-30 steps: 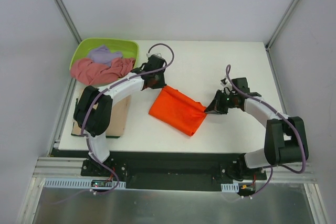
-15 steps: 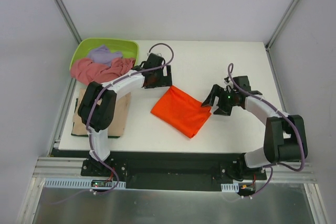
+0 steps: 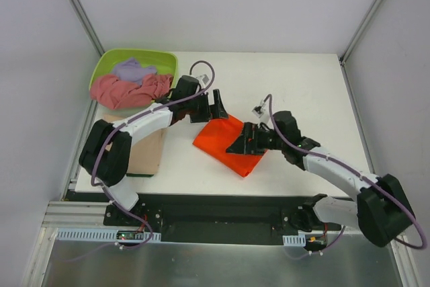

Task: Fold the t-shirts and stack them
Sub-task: Fold the long partially folded tshirt into a neat square

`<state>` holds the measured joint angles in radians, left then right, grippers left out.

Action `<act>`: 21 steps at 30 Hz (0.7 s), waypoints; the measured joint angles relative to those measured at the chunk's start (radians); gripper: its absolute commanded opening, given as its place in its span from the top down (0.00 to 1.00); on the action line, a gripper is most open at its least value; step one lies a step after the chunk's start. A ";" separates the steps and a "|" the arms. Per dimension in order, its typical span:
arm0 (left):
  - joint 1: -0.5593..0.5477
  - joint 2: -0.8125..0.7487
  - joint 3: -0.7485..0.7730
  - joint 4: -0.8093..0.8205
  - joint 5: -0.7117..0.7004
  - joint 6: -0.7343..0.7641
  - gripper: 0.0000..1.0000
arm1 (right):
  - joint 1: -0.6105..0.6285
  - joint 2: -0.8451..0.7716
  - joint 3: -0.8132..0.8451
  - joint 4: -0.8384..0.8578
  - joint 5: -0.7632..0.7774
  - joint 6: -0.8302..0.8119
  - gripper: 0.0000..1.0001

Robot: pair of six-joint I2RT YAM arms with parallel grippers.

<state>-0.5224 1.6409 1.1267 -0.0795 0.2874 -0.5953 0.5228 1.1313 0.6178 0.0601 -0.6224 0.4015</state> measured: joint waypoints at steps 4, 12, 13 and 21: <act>0.000 0.113 0.000 0.074 0.127 -0.040 0.01 | 0.087 0.127 -0.043 0.153 -0.011 0.069 0.04; 0.000 0.192 -0.057 0.117 0.159 -0.085 0.01 | 0.079 0.227 -0.146 0.244 0.021 0.118 0.04; 0.000 0.185 -0.071 0.127 0.156 -0.090 0.01 | 0.075 0.227 -0.164 0.244 0.023 0.119 0.04; -0.002 0.065 -0.232 0.164 0.155 -0.122 0.01 | -0.095 0.171 -0.244 0.240 -0.014 0.099 0.04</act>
<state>-0.5243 1.7061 0.8951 0.0849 0.4427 -0.7177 0.4278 1.3022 0.3740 0.2996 -0.6369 0.5003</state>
